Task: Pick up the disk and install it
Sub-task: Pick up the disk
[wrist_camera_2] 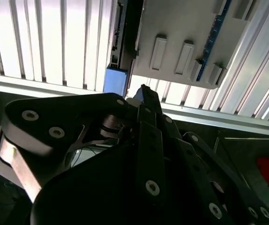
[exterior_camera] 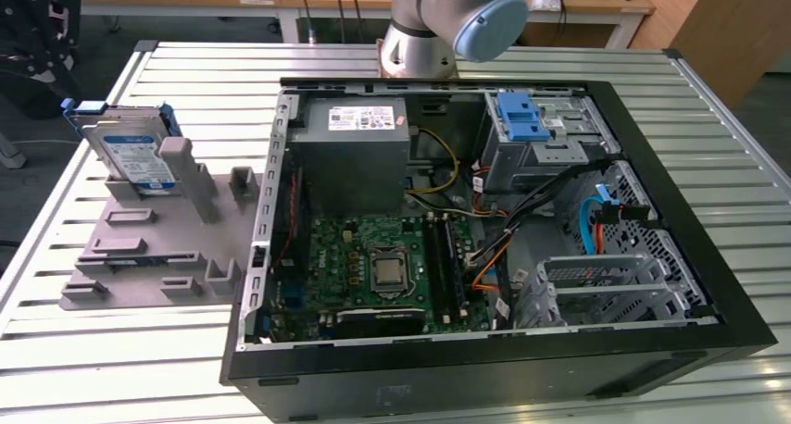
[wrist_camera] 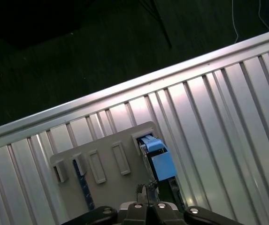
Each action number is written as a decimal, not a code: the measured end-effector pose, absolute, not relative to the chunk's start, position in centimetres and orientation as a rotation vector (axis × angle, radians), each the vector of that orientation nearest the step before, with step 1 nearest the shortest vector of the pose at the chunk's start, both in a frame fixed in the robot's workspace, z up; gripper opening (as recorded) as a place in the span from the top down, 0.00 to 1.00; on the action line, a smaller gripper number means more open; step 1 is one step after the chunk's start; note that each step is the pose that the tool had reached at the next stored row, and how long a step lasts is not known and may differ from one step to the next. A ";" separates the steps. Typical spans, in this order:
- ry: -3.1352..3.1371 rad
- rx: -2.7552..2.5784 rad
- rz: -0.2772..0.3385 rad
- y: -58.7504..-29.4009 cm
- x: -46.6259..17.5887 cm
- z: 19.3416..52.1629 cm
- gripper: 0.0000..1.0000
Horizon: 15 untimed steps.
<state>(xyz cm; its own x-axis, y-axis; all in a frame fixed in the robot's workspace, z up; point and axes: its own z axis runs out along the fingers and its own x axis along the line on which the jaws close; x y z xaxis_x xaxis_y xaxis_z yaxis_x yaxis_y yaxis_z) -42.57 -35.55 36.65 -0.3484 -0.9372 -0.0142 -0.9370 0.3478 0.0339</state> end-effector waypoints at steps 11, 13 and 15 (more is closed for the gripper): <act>-2.419 1.991 -0.052 -35.3 -42.6 36.2 0.89; -2.415 2.008 -0.042 -35.3 -42.6 36.1 0.89; -2.417 2.011 -0.037 -35.3 -42.6 36.1 0.83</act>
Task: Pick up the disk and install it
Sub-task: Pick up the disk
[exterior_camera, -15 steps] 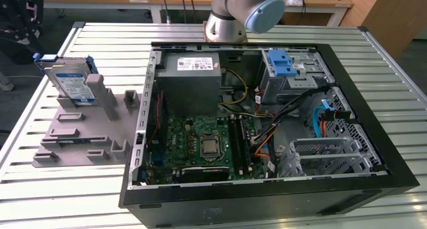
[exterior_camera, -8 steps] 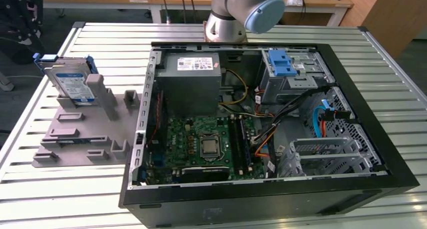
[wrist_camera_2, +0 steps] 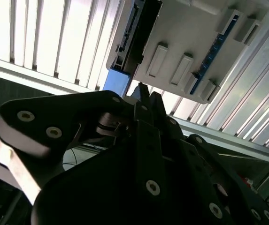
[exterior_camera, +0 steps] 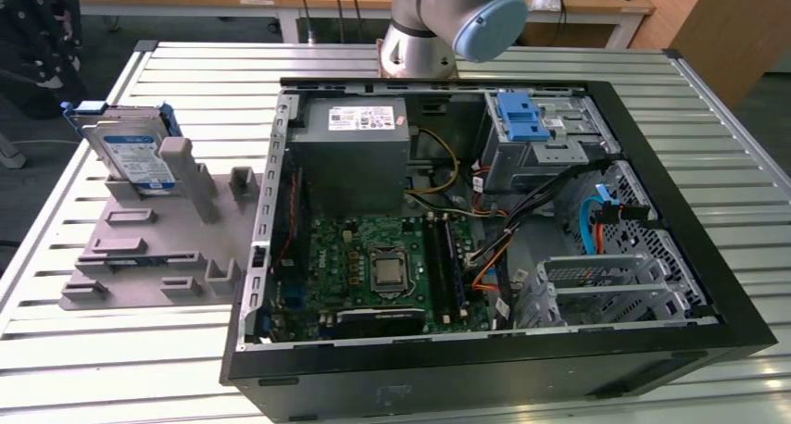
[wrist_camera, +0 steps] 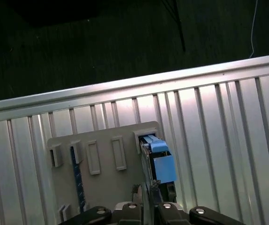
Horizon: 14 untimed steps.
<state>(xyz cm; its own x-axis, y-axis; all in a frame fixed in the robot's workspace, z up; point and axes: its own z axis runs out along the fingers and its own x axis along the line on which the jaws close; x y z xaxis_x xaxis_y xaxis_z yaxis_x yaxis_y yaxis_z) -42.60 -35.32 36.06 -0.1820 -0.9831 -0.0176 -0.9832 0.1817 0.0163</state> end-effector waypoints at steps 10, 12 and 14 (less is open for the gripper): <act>2.413 -2.007 0.038 -35.1 -42.6 35.5 0.42; 2.408 -2.012 0.039 -35.0 -42.6 35.2 0.35; 2.381 -2.045 0.039 -35.0 -42.6 35.0 0.35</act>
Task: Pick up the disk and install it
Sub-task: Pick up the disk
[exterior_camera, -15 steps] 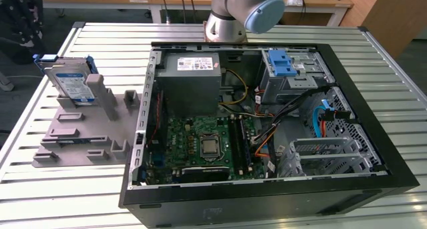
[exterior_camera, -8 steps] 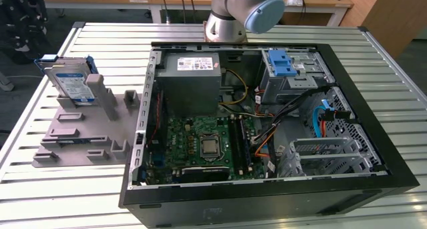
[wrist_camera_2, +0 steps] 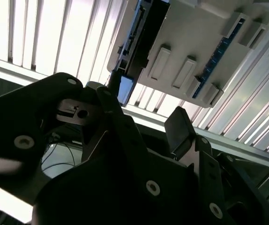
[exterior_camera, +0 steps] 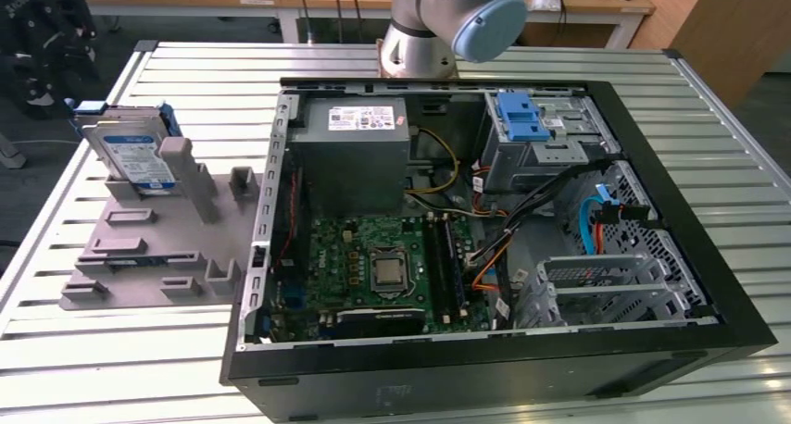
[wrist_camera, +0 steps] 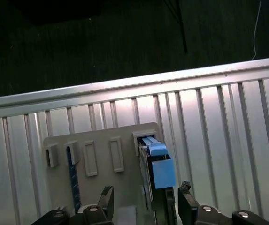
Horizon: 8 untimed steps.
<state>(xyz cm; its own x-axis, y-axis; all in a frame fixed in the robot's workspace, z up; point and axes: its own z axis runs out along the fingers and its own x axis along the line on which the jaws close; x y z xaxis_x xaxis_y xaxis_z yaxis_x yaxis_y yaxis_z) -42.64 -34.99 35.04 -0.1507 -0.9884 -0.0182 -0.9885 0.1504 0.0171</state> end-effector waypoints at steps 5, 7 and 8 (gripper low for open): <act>2.339 -2.096 0.038 -34.7 -42.7 34.6 0.35; 2.338 -2.095 0.037 -34.5 -42.7 34.4 0.35; 2.338 -2.096 0.037 -34.5 -42.8 34.3 0.35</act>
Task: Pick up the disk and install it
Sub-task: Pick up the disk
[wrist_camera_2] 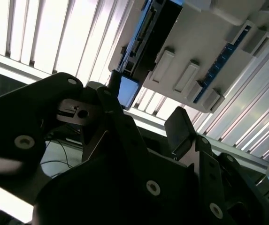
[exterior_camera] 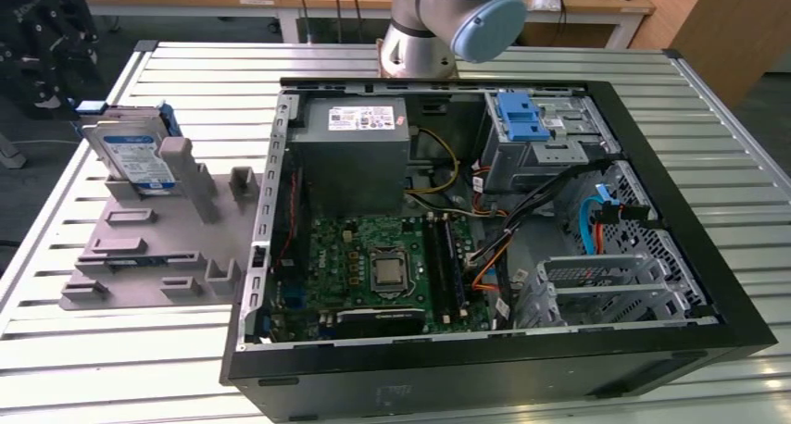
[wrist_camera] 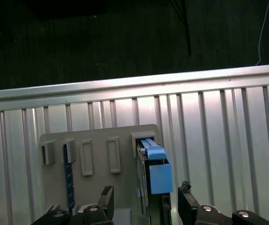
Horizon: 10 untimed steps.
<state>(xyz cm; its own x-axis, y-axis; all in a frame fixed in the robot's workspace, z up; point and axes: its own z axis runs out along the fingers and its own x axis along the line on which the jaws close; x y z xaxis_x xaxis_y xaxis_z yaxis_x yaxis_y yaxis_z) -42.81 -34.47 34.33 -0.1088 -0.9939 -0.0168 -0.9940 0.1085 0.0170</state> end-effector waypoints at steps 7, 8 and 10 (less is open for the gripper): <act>2.329 -2.106 0.037 -34.0 -43.2 33.4 0.35; 2.329 -2.106 0.037 -33.9 -43.3 33.3 0.35; 2.329 -2.106 0.037 -33.9 -43.4 33.0 0.35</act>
<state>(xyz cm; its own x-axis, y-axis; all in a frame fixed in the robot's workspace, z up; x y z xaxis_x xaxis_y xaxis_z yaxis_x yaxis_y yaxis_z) -43.38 -33.88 33.03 -0.1003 -0.9948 -0.0167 -0.9948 0.1000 0.0171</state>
